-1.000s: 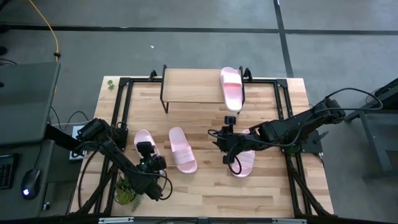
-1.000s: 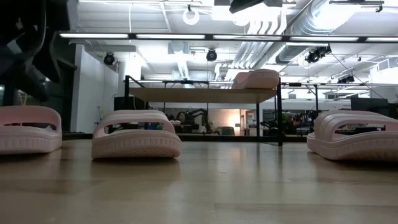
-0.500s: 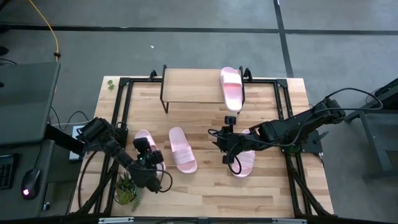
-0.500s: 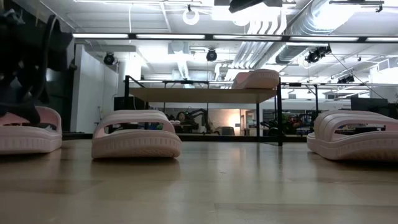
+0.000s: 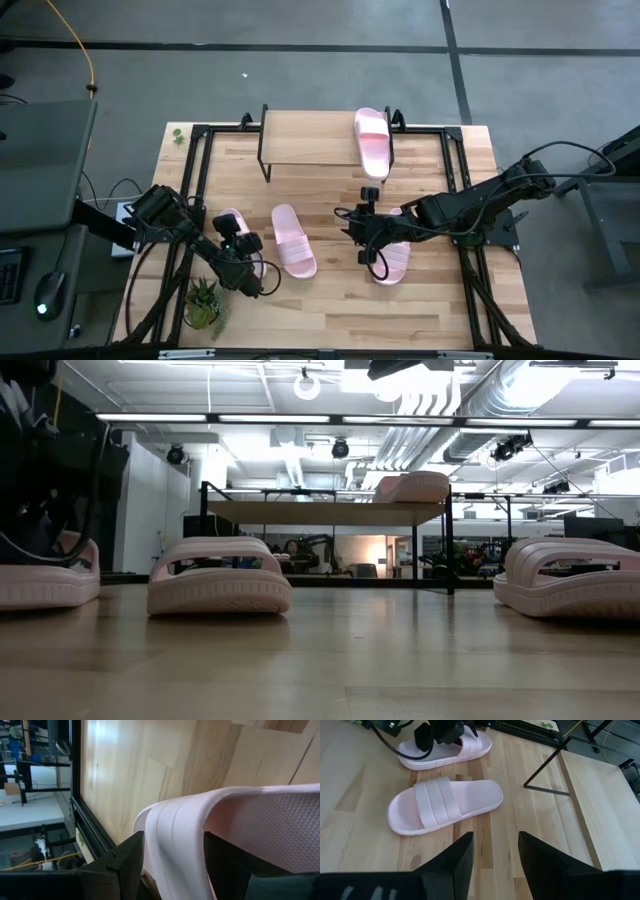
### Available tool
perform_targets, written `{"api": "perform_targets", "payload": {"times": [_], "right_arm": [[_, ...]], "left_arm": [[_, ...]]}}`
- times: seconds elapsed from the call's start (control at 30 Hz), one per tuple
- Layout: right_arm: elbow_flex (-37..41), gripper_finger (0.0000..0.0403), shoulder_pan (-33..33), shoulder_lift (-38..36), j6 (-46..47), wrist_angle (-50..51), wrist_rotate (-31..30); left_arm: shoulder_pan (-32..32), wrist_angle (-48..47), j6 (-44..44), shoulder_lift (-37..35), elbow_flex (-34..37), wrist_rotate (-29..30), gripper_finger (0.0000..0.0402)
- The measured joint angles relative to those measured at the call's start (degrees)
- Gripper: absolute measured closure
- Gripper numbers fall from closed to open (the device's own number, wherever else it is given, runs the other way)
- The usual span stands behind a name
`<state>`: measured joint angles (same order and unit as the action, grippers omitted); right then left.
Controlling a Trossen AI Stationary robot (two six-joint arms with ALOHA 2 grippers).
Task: Pick and place slides into the shelf
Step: Put the white slide on the shelf
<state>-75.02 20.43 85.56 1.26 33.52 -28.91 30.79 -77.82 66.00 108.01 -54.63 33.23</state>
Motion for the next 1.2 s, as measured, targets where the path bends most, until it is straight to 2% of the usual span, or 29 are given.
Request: {"api": "perform_targets", "payload": {"times": [0.23,0.33,0.47,0.7,0.77,0.9,1.0,1.2], "right_arm": [[0.0,0.0256,0.0,0.0,0.0,-0.6,0.0],[0.0,0.0256,0.0,0.0,0.0,-0.6,0.0],[0.0,0.0256,0.0,0.0,0.0,-0.6,0.0],[0.0,0.0256,0.0,0.0,0.0,-0.6,0.0],[0.0,0.0256,0.0,0.0,0.0,-0.7,0.0],[0.0,0.0256,0.0,0.0,0.0,-0.8,0.0],[0.0,0.0256,0.0,0.0,0.0,-0.8,0.0],[0.0,0.0256,0.0,0.0,0.0,-0.9,0.0]], "left_arm": [[0.0,-0.1,0.1,0.1,0.1,0.1,0.0219],[0.0,-0.1,0.3,0.1,0.1,0.2,0.0232],[0.0,-0.2,0.3,0.1,0.1,0.2,0.0275],[0.0,-0.2,0.3,0.2,0.2,-0.5,0.0376],[0.0,-0.2,0.2,0.2,0.2,-0.8,0.0393],[0.0,-0.3,0.2,0.2,0.1,-1.3,0.0383],[0.0,-1.2,0.1,0.3,-0.2,-1.6,0.0391],[-0.1,-7.9,0.0,0.5,-4.1,-2.0,0.0392]]}}
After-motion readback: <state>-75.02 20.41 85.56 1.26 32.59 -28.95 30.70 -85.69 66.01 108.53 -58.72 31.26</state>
